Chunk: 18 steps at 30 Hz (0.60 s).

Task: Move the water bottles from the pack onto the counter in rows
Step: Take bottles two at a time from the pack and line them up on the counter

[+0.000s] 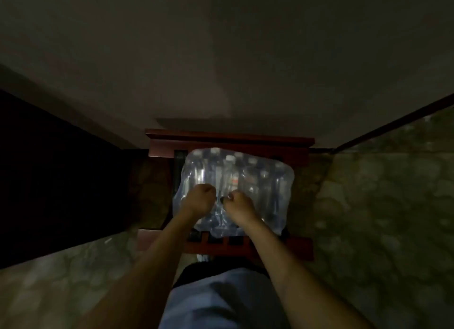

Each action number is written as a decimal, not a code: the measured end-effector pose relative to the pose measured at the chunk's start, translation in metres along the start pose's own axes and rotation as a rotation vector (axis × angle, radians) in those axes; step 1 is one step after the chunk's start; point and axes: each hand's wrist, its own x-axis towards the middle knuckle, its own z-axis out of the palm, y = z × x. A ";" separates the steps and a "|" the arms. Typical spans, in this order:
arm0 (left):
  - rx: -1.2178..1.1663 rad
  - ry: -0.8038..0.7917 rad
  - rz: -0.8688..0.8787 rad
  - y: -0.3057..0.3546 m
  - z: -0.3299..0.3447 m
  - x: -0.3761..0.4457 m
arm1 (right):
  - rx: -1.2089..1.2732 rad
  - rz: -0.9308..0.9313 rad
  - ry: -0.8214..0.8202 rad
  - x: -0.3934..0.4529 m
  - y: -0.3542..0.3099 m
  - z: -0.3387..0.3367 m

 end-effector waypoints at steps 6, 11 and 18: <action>0.029 0.059 -0.116 -0.025 0.037 0.023 | -0.027 0.175 -0.065 0.025 0.019 0.030; 0.117 0.184 -0.153 -0.042 0.045 0.035 | 0.203 0.242 0.016 0.037 0.033 0.037; 0.012 0.242 -0.207 -0.037 0.063 0.036 | 0.495 0.359 0.181 0.057 0.030 0.051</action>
